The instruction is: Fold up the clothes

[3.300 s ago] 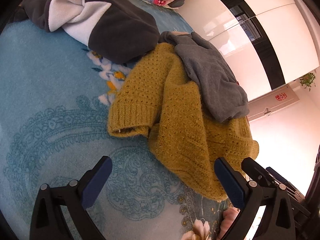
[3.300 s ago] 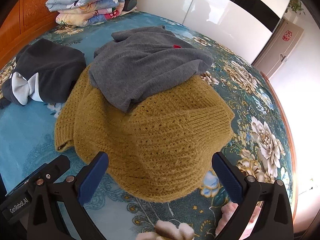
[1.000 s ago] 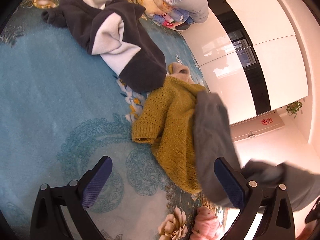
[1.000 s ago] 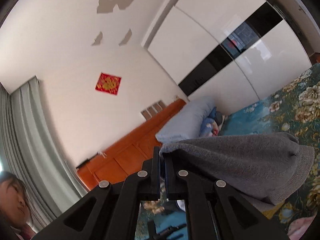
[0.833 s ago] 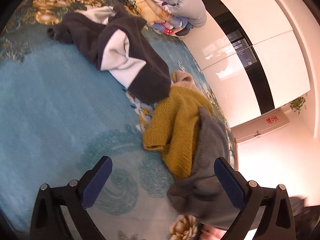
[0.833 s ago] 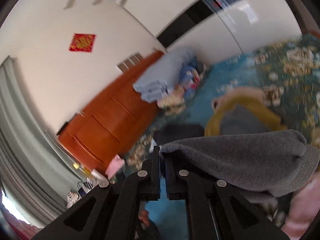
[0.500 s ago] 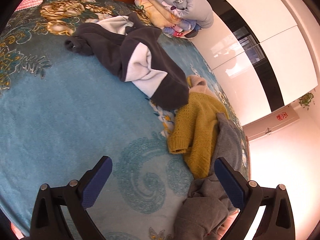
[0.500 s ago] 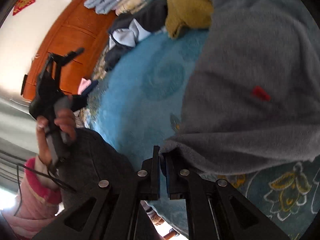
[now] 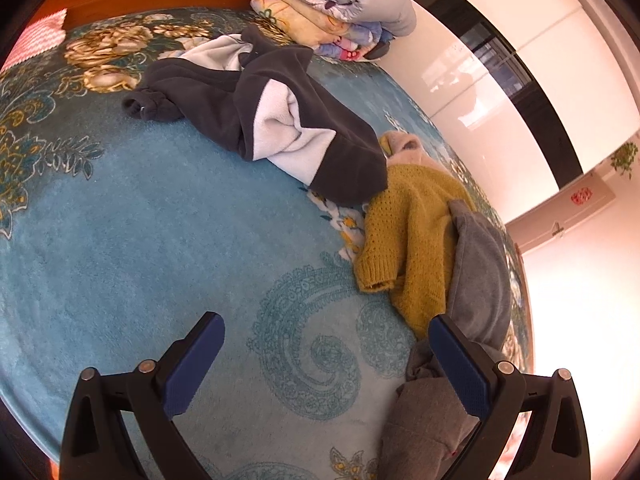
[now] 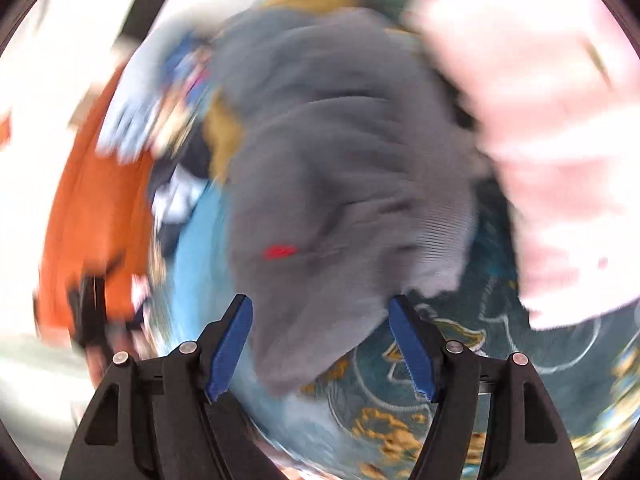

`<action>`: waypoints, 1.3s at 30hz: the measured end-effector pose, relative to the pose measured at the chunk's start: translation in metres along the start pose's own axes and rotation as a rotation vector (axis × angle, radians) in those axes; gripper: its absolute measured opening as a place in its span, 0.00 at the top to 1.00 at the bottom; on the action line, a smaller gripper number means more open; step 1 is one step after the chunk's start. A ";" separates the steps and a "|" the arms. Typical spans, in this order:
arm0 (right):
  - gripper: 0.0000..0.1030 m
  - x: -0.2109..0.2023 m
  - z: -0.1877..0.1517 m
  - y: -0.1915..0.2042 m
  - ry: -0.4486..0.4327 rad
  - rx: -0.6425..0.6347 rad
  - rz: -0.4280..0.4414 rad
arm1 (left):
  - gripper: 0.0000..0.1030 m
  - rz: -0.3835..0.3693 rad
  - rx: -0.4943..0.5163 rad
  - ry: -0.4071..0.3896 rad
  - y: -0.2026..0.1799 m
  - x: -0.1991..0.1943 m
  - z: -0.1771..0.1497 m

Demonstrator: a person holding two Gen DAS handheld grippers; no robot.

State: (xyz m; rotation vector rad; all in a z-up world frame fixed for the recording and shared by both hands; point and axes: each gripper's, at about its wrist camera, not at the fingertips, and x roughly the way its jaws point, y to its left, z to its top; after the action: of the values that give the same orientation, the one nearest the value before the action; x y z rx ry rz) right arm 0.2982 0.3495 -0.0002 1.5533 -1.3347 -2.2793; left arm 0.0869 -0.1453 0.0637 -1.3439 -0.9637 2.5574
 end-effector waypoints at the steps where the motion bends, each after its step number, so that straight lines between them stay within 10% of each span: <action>1: 0.30 0.005 0.002 -0.011 -0.028 0.064 0.011 | 0.00 0.004 0.012 0.005 -0.002 0.000 -0.001; 4: 0.34 0.016 0.007 -0.029 -0.109 0.244 0.090 | 0.00 0.013 0.017 0.014 -0.001 -0.001 -0.002; 7: 0.86 0.019 0.016 -0.018 -0.119 0.255 0.002 | 0.00 0.013 0.006 0.004 0.004 -0.007 -0.001; 8: 0.89 0.017 0.021 -0.010 -0.127 0.236 -0.018 | 0.00 0.011 -0.001 0.002 0.007 -0.009 -0.001; 16: 0.90 0.003 0.041 0.181 -0.272 -0.449 0.002 | 0.00 -0.041 -0.065 -0.013 0.030 -0.026 0.005; 23: 0.90 0.105 -0.040 0.315 -0.008 -0.952 0.123 | 0.00 -0.076 -0.184 -0.137 0.057 -0.054 0.011; 34: 0.85 0.186 -0.098 0.278 0.327 -0.924 0.113 | 0.00 -0.099 -0.275 0.027 0.091 -0.032 0.016; 39: 0.46 0.168 -0.085 0.265 0.299 -0.891 0.162 | 0.00 -0.007 -0.196 0.209 0.073 0.006 0.010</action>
State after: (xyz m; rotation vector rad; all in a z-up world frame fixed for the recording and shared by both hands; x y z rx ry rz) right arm 0.1825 0.0505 0.0517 1.2980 -0.2608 -1.9767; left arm 0.0902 -0.2057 0.0218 -1.6148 -1.1979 2.3081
